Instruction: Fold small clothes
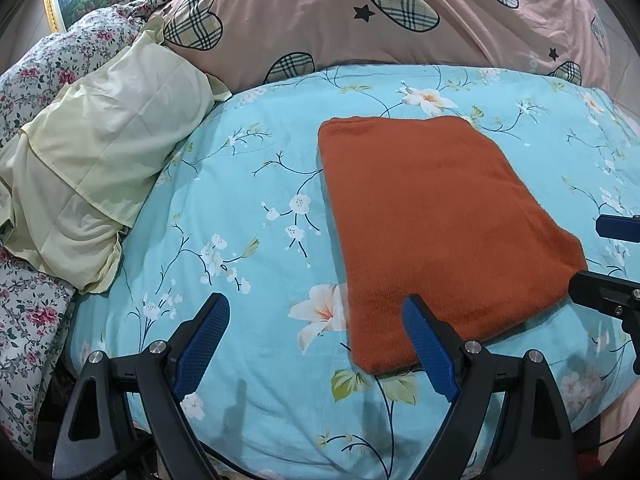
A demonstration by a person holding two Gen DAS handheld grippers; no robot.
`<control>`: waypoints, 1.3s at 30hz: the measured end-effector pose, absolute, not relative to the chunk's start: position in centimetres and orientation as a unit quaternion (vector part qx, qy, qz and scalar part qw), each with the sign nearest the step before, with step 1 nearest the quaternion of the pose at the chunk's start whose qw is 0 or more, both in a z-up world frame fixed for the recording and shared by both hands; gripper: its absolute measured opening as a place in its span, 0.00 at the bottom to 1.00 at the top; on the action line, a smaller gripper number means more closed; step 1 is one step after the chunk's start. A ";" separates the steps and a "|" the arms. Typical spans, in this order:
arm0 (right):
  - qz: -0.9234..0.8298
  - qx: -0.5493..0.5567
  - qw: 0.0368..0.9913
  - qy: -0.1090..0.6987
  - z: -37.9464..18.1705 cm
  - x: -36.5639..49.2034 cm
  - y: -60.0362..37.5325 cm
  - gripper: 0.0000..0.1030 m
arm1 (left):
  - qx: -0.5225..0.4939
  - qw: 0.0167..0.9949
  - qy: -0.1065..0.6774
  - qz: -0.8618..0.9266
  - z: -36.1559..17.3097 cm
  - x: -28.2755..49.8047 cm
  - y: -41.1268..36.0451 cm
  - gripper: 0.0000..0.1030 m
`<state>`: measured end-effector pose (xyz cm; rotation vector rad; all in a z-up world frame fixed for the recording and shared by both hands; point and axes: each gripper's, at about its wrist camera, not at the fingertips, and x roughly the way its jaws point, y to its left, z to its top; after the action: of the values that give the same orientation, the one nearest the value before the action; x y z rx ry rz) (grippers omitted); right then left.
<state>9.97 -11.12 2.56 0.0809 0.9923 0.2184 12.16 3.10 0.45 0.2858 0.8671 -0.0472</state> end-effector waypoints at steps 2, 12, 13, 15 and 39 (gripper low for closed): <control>0.104 0.039 0.872 0.476 2.5 10.1 -11.2 1.00 | 0.138 0.897 0.419 -0.023 0.4 12.3 3.1 0.86; 0.106 0.038 0.869 0.482 2.1 10.5 -11.4 1.00 | 0.139 0.896 0.422 -0.025 0.1 12.8 3.2 0.86; 0.105 0.038 0.869 0.482 2.1 10.5 -11.3 1.00 | 0.139 0.896 0.422 -0.025 0.1 12.8 3.2 0.86; 0.105 0.038 0.870 0.481 2.1 10.5 -11.4 1.00 | 0.139 0.896 0.422 -0.025 0.1 12.8 3.2 0.86; 0.102 0.040 0.870 0.481 2.2 11.4 -11.3 1.00 | 0.139 0.895 0.423 -0.028 0.2 14.0 2.8 0.86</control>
<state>11.37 -11.34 2.23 0.0827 1.0064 0.2134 14.01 2.82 0.16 0.2879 0.8780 -0.0591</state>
